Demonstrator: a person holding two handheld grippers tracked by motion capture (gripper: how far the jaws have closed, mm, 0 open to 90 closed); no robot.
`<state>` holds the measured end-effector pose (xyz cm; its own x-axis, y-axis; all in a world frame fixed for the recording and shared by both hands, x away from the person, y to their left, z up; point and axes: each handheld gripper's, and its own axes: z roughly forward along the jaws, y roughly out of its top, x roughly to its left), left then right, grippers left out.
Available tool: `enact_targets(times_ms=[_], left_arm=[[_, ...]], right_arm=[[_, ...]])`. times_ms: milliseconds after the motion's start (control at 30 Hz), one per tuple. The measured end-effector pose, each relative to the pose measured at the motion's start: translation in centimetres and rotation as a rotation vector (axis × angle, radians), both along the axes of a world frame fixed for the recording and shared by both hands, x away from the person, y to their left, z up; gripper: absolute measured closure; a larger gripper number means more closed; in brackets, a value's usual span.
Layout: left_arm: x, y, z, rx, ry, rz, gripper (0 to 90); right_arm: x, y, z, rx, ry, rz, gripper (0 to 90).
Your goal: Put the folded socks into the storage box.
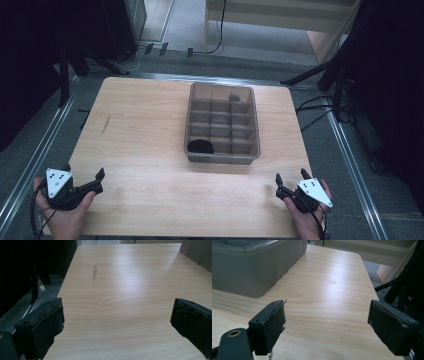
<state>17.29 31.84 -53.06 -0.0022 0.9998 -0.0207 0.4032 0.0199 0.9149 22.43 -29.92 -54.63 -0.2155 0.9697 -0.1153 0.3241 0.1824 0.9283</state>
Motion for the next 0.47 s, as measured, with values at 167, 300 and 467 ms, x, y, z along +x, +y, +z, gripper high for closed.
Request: enact_targets(times_ms=[167, 300, 467], left_arm=[[-0.9, 1.0, -0.3, -0.005, -0.015, 0.033, 0.0], [-1.3, 1.5, -0.9, -0.005, -0.001, 0.044, 0.0], [-1.0, 1.3, -1.4, 0.01, 0.011, 0.045, 0.0]], right_arm=[[0.0, 0.0, 0.0, 0.001, -0.001, -0.002, 14.7], [0.0, 0.0, 0.0, 0.0, -0.002, -0.001, 14.7], [0.0, 0.0, 0.0, 0.0, 0.0, 0.002, 14.7]])
